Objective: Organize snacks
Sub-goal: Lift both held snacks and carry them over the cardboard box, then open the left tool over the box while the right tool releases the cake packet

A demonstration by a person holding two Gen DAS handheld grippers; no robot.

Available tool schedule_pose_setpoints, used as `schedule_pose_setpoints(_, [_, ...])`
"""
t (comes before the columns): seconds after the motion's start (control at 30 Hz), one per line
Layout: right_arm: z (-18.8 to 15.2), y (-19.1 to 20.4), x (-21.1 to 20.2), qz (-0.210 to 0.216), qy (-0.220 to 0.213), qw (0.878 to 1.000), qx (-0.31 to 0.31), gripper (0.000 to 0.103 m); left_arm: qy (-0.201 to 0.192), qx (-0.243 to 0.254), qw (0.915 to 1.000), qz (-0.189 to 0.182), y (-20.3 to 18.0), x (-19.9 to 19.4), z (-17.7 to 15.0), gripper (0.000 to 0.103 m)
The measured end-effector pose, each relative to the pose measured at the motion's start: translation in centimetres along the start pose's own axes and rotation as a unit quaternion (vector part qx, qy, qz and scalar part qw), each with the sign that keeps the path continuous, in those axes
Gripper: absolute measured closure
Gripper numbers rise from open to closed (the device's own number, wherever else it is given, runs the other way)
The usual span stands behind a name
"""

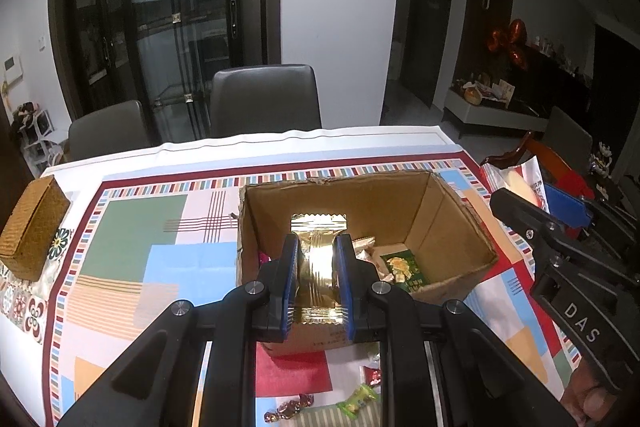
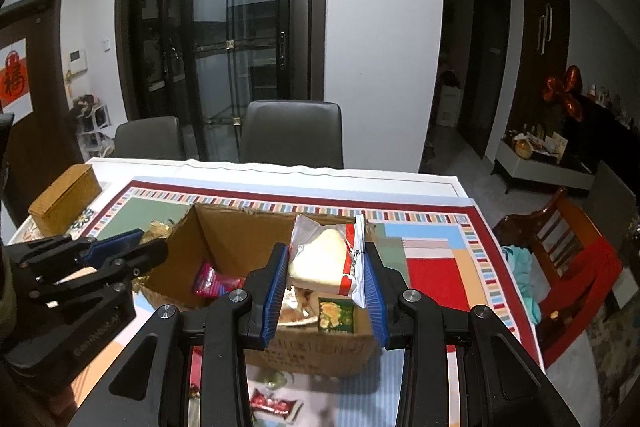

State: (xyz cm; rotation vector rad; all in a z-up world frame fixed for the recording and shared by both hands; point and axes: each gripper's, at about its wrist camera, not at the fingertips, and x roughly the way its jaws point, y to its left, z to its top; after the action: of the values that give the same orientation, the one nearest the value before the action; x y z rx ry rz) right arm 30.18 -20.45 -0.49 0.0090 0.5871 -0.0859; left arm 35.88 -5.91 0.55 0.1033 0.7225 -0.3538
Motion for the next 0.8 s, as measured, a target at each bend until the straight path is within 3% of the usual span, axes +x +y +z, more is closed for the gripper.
schedule_pose_setpoints(0.8, [1.6, -0.4, 6.4, 0.017, 0.06, 0.998, 0.001, 0.065, 0.04, -0.006, 0.9992, -0.001, 0.7, 5.2, 1.4, 0.083])
